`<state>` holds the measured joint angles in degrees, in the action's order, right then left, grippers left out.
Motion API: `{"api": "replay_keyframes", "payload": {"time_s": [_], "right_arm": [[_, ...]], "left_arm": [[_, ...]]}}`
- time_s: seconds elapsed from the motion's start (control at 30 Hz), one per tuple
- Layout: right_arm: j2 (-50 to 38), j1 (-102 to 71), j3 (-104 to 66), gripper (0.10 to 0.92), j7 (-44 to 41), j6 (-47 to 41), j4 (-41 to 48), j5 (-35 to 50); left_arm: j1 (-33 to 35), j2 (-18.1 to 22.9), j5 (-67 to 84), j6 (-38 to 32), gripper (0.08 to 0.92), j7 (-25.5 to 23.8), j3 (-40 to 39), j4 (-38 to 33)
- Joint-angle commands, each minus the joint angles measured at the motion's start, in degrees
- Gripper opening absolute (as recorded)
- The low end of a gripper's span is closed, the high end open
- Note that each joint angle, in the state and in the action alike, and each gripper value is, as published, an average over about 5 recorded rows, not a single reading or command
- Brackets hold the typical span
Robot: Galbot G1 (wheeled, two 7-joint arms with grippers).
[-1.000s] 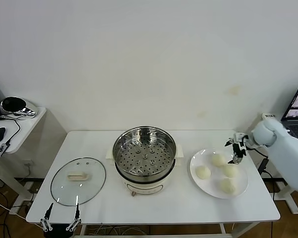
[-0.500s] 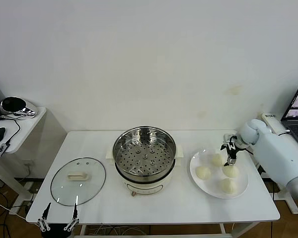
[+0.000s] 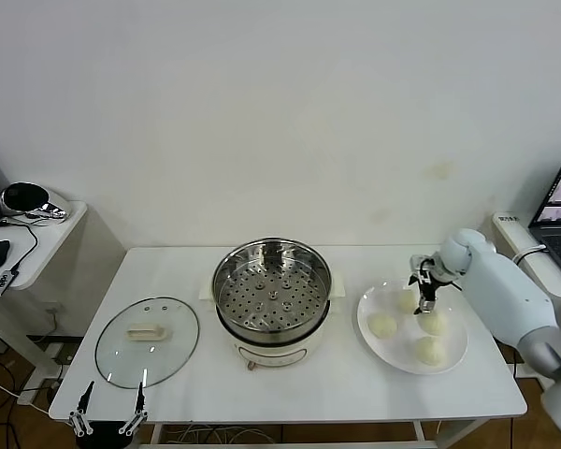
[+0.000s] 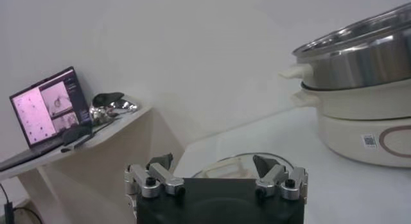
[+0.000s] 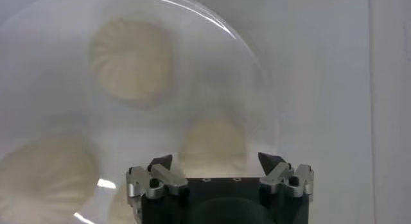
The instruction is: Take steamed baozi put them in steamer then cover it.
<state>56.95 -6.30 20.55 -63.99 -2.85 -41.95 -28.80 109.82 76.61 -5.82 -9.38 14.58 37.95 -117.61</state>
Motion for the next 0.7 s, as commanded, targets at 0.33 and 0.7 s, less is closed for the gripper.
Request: {"api": "replay_keyframes", "payload": {"time_s": [0.33,0.7], "right_arm": [[0.6,0.0,-0.2,0.609,0.2,0.2,1.2,-0.9],[-5.5,3.0,5.3,0.584,-1.5,-0.7,-7.4,7.1]], "left_arm": [[0.3,0.3,-0.2,-0.2,0.823,0.1,-0.2,-0.1],[0.4,0.0,-0.1,-0.2,0.823,0.3,0.0,-0.1]]}}
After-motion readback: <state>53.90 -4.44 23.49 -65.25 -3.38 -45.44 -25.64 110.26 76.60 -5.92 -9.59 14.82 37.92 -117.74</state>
